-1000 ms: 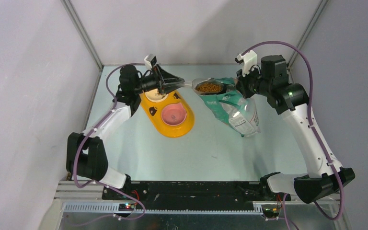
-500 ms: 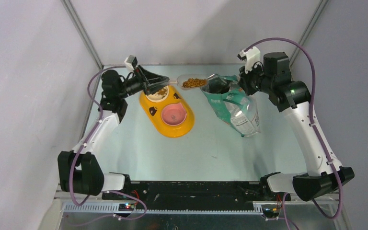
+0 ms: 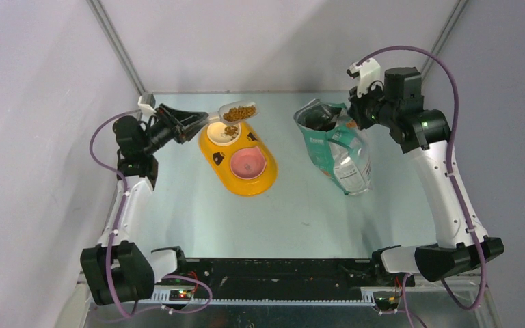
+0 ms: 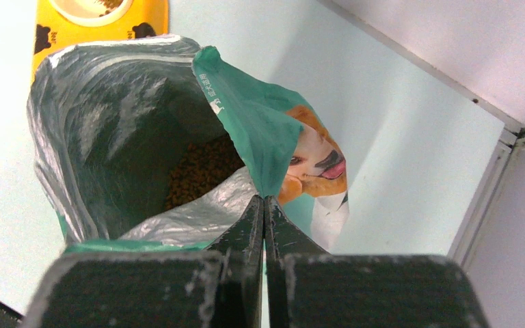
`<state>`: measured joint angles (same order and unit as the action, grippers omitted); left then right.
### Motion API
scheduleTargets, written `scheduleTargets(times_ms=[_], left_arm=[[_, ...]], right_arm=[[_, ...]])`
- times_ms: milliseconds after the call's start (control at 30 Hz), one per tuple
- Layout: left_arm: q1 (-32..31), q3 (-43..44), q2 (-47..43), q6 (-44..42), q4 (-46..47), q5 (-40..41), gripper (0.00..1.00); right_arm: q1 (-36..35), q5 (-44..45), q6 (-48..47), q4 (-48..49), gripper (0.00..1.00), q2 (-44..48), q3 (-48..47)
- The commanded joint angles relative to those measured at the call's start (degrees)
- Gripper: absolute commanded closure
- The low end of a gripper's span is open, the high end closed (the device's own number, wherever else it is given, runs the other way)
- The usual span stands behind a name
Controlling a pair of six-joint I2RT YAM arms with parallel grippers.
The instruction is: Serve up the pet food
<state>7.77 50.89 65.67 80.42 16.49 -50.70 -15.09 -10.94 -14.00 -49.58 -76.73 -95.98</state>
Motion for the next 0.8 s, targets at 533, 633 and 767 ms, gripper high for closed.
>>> scheduleTargets(times_ms=[533, 633, 767], left_arm=[[4.1, -4.2, -1.8, -32.7, -19.6, 13.8, 1.0], [3.6, -3.5, 0.1, -34.5, -20.8, 14.5, 1.0], [0.9, -1.9, 3.1, -38.7, -22.9, 16.1, 1.0]], right_arm=[[8.4, -3.3, 3.4, 0.8, 1.0, 6.8, 0.0], [9.3, -4.0, 3.4, 1.0, 1.0, 7.1, 0.2], [10.0, -4.7, 3.8, 1.4, 1.0, 7.5, 0.7]])
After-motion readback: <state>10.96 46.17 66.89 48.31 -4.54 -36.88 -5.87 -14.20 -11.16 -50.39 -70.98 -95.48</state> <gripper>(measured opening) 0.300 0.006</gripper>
